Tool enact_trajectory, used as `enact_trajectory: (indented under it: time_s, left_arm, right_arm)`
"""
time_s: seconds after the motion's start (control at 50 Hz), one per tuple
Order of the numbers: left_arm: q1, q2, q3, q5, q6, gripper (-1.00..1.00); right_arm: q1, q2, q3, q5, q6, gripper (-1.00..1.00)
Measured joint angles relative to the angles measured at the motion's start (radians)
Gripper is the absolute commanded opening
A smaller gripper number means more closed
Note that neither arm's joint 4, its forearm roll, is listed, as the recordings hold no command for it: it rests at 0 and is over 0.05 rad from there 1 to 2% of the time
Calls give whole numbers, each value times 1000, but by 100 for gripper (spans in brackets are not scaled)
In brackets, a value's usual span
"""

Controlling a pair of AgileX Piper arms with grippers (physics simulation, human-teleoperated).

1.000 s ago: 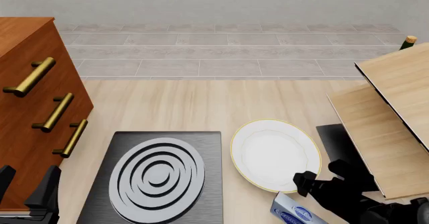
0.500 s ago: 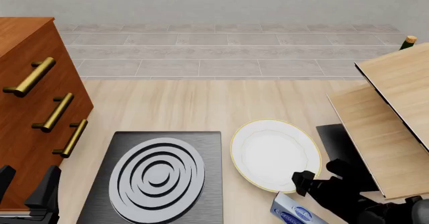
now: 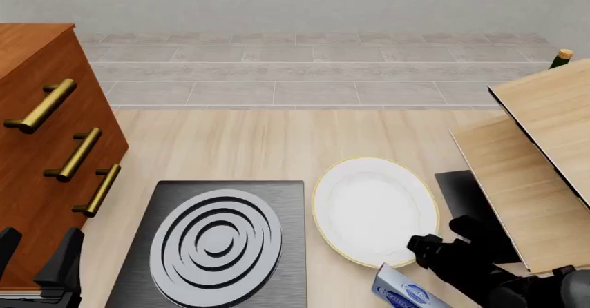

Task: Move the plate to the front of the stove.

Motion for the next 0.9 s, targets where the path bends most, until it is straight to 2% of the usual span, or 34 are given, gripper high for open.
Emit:
enact_trajectory:
  time_s: [0.48,0.9]
  left_arm:
    - [0,0,0,0,0,100]
    - [0,0,0,0,0,100]
  right_arm:
    - [1,-13,6,-1,55,-100]
    - [10,-174,-8,80,94,-100]
